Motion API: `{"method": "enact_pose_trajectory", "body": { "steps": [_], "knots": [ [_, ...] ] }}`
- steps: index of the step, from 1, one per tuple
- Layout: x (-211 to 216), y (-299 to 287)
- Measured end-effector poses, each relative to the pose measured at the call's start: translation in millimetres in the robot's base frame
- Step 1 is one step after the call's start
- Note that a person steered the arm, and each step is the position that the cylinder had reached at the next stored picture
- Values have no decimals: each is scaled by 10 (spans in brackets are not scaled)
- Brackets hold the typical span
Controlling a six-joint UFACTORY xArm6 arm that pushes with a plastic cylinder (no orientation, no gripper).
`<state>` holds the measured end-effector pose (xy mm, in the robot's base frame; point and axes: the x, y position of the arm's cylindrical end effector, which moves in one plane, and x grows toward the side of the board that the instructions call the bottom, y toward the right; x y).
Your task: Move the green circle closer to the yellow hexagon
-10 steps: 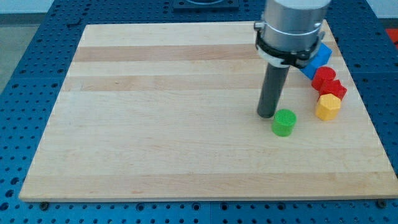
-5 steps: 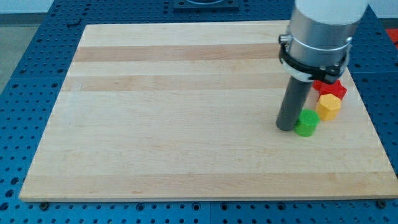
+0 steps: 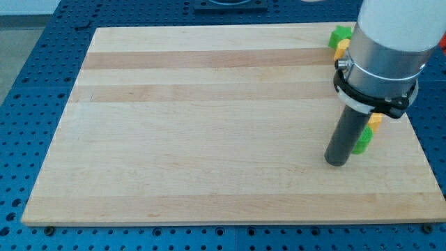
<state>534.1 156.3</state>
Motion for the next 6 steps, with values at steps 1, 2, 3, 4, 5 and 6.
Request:
{"method": "enact_pose_trajectory", "body": {
  "steps": [1, 2, 3, 4, 5, 6],
  "knots": [
    [0, -19],
    [-31, -156],
    [-165, -113],
    [-213, 84],
    [-233, 246],
    [-234, 346]
  ]
}}
